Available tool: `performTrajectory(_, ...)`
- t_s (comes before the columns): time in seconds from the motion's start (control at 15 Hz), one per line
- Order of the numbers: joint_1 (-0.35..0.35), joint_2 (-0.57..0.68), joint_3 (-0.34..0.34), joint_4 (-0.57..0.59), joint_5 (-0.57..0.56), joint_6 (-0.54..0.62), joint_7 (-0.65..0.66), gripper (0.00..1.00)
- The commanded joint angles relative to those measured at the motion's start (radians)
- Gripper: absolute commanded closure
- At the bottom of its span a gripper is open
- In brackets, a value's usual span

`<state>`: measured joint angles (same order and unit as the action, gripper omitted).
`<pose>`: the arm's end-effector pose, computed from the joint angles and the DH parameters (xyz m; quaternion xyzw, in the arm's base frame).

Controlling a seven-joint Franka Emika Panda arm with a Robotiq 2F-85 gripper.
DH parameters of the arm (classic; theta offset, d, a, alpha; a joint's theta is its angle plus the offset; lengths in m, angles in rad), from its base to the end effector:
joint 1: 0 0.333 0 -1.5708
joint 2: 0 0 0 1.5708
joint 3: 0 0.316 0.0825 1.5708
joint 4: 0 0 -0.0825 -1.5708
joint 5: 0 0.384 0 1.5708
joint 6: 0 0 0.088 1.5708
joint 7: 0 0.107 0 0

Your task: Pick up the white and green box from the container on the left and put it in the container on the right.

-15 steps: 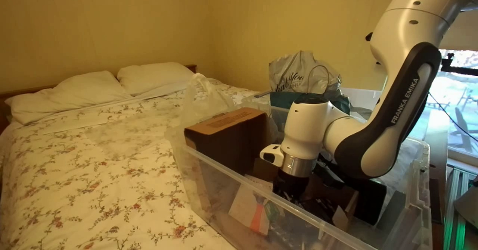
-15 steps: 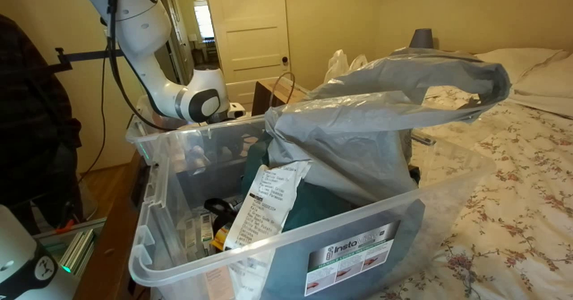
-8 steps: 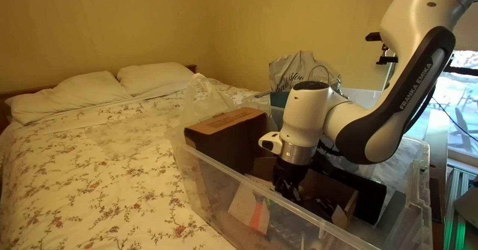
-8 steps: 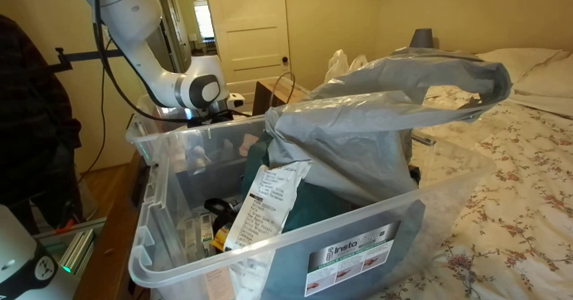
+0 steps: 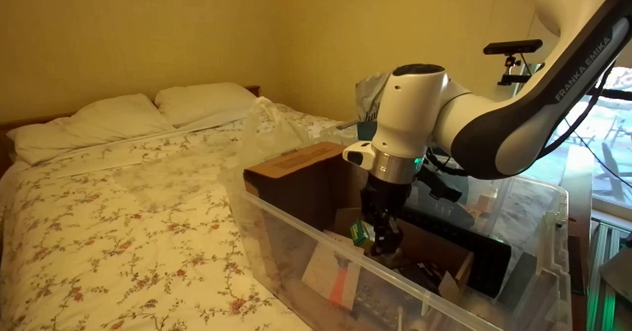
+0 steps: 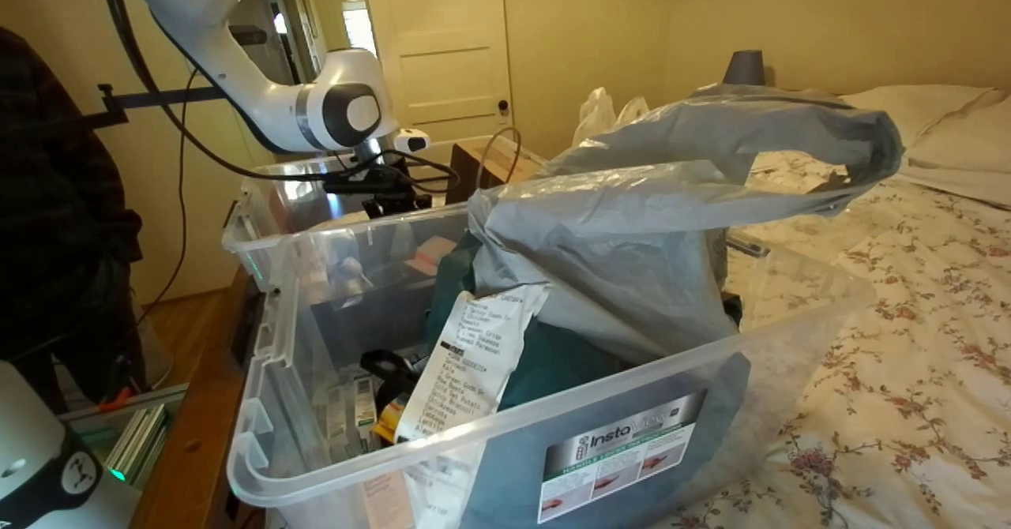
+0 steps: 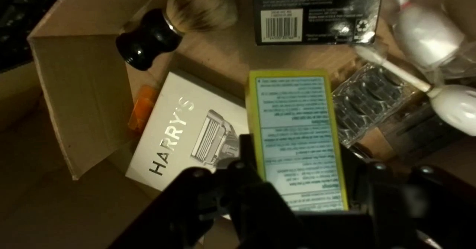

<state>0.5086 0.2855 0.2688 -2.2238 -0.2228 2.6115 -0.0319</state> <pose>0.3963 0.3963 0.2602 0.8804 0.4699 0.0638 0.0015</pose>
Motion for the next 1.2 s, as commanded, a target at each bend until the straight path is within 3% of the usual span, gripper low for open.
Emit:
performTrajectory(0.0,-0.034,-0.104,-0.016,-0.034,-0.037,0.043,0.09,0.76)
performTrajectory(0.13,-0.064,-0.199,-0.024,-0.055,-0.022,0.033,0.114,0.76)
performTrajectory(0.33,-0.105,-0.343,-0.054,-0.053,-0.156,-0.056,0.207,0.76)
performTrajectory(0.8,-0.234,-0.613,0.074,-0.09,-0.429,-0.404,0.398,0.76)
performTrajectory(0.87,-0.225,-0.546,0.054,-0.037,-0.352,-0.354,0.32,0.76)
performTrajectory(0.93,-0.231,-0.567,0.066,-0.046,-0.356,-0.367,0.329,0.51)
performTrajectory(1.07,-0.231,-0.568,0.069,-0.048,-0.355,-0.366,0.328,0.51)
performTrajectory(1.13,-0.232,-0.562,0.069,-0.047,-0.355,-0.365,0.329,0.76)
